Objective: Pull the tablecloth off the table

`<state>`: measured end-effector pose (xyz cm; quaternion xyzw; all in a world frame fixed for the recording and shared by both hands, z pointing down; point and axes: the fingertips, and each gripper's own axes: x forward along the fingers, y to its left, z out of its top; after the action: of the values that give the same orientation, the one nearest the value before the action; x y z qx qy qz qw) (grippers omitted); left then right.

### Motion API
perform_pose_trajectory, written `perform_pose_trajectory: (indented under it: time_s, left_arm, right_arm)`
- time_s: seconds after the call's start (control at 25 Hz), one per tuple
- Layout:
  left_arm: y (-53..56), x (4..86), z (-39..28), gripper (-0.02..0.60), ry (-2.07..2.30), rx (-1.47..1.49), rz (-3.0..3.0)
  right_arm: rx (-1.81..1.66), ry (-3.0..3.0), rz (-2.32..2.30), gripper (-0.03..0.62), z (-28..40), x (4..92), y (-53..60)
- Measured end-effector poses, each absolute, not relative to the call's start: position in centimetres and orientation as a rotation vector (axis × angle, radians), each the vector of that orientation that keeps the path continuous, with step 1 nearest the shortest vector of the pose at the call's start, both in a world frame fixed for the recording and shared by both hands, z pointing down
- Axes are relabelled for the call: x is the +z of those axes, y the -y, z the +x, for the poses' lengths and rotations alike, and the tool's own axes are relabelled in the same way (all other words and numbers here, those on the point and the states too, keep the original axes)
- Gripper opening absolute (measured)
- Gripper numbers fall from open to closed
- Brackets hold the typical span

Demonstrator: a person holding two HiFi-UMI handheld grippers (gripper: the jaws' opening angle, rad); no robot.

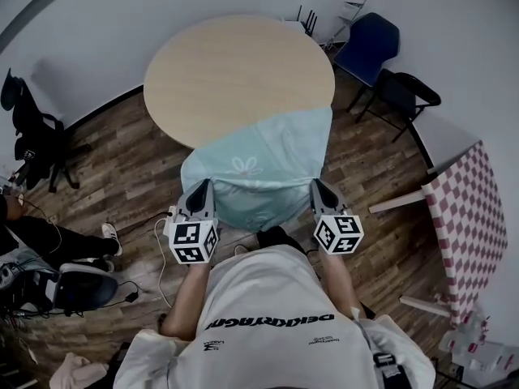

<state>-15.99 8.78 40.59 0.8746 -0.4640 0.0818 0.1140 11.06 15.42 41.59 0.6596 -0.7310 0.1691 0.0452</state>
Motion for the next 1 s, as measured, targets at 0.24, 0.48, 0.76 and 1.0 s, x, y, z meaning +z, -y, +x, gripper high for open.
perform_pose_trajectory:
  time_s: [0.24, 0.48, 0.76, 1.0]
  left_arm:
    - [-10.3, 40.0, -16.2, 0.015, 1.384, 0.208, 2.563]
    - [-10.9, 38.2, -16.3, 0.015, 1.416, 0.160, 2.598]
    - [-11.2, 37.2, -16.0, 0.015, 1.454, 0.129, 2.615]
    - [-11.0, 36.6, -15.8, 0.015, 1.475, 0.114, 2.632]
  right_arm:
    - [0.517, 2.235, 2.069, 0.035, 10.7, 41.0, -17.4]
    - [0.452, 2.244, 2.101, 0.035, 10.7, 39.5, -17.9]
    - [0.400, 2.255, 2.129, 0.035, 11.4, 38.5, -17.7]
    - [0.361, 2.272, 2.131, 0.035, 11.6, 37.7, -17.2]
